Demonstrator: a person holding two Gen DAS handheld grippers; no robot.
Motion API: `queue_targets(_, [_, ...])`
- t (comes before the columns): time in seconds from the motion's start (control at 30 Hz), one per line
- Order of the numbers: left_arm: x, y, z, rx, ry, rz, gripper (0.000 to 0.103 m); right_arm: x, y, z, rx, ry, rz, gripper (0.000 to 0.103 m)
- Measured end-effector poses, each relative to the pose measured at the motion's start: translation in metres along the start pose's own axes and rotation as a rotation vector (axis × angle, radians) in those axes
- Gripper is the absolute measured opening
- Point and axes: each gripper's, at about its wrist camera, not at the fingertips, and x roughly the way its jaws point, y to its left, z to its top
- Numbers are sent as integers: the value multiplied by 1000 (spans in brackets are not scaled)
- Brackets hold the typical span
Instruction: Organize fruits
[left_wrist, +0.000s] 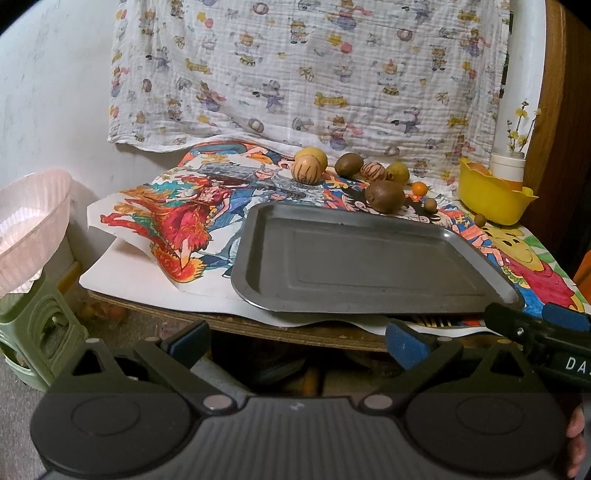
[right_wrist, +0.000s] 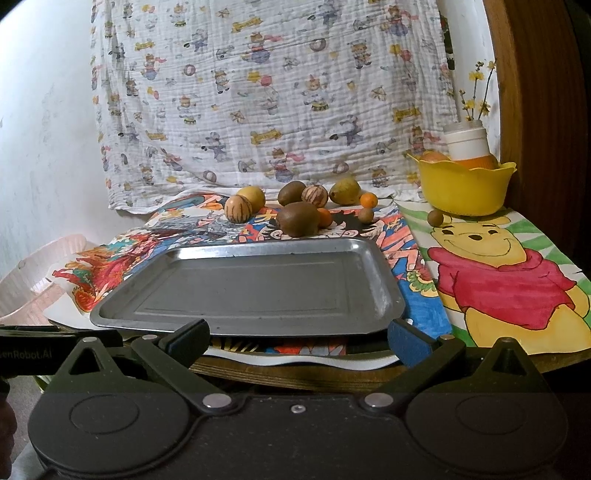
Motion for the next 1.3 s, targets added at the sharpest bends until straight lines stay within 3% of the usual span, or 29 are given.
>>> queue_targets(1.07, [1,-1,-1,1,18,3,103,-9,11,8,6,2,6,102])
queue_targets(1.3, [4,-1,1,-7,29,-1,103,3,-5,1,4,-5,2,102])
